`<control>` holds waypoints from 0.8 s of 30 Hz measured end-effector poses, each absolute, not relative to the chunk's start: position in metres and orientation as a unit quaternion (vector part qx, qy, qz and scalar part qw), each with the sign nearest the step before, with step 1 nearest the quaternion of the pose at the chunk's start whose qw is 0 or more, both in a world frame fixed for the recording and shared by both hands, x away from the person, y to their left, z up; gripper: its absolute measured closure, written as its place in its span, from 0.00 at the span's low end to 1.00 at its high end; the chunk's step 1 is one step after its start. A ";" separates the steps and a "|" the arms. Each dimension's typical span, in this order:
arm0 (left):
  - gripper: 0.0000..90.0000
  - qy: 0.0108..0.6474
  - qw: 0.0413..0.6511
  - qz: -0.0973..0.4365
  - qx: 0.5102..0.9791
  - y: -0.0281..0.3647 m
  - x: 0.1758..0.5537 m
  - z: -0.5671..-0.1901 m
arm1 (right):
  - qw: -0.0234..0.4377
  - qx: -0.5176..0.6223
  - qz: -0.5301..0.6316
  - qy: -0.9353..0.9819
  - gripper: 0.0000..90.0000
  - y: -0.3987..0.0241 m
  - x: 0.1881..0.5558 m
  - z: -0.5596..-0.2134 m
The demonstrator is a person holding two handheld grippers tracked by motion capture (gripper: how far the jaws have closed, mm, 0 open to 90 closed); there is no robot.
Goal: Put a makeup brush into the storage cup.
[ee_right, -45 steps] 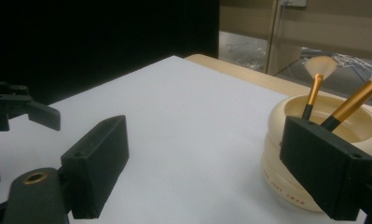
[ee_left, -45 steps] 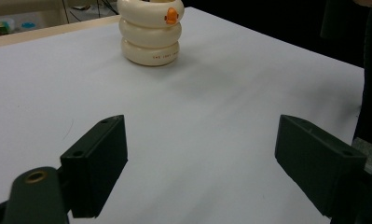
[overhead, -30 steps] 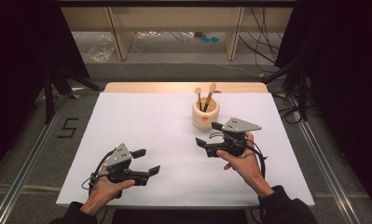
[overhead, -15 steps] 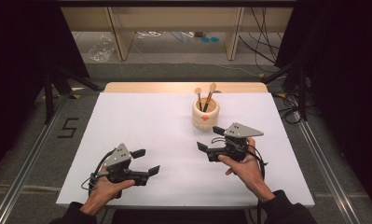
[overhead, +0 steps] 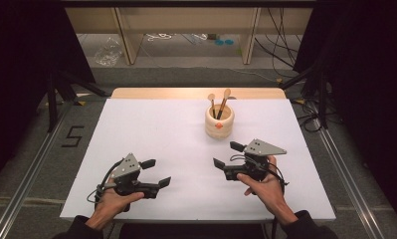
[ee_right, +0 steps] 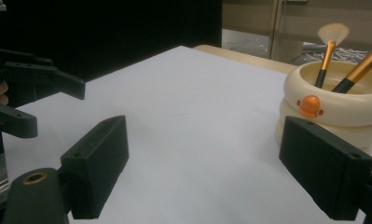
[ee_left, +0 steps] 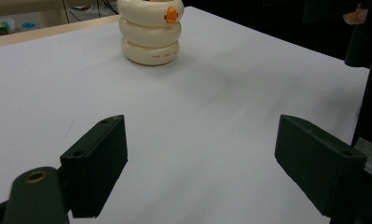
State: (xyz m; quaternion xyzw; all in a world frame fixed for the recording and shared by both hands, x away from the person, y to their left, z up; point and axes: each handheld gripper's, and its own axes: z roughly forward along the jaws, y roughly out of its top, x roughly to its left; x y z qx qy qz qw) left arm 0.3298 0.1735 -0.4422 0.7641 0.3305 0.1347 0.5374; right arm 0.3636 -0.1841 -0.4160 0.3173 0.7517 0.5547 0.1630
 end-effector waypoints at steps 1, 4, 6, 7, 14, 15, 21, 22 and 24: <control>0.19 0.330 0.537 0.135 0.764 0.174 0.330 -0.442 | 0.162 0.321 0.555 0.750 0.18 -0.186 0.362 -0.417; 0.19 0.330 0.537 0.135 0.765 0.173 0.330 -0.442 | 0.160 0.321 0.556 0.750 0.18 -0.188 0.359 -0.421; 0.19 0.328 0.537 0.135 0.766 0.173 0.330 -0.442 | 0.161 0.328 0.554 0.748 0.18 -0.189 0.357 -0.422; 0.19 0.328 0.537 0.134 0.766 0.173 0.330 -0.442 | 0.157 0.328 0.552 0.750 0.18 -0.190 0.356 -0.422; 0.19 0.329 0.538 0.134 0.765 0.174 0.329 -0.443 | 0.166 0.341 0.549 0.745 0.18 -0.194 0.347 -0.426; 0.19 0.329 0.540 0.135 0.763 0.174 0.330 -0.443 | 0.161 0.339 0.552 0.745 0.18 -0.194 0.346 -0.427; 0.19 0.327 0.537 0.132 0.767 0.173 0.330 -0.444 | 0.156 0.339 0.543 0.752 0.18 -0.196 0.339 -0.432; 0.19 0.330 0.534 0.132 0.767 0.172 0.329 -0.444 | 0.154 0.338 0.545 0.752 0.18 -0.195 0.339 -0.433; 0.19 0.331 0.534 0.132 0.767 0.173 0.329 -0.444 | 0.150 0.338 0.543 0.754 0.18 -0.196 0.336 -0.434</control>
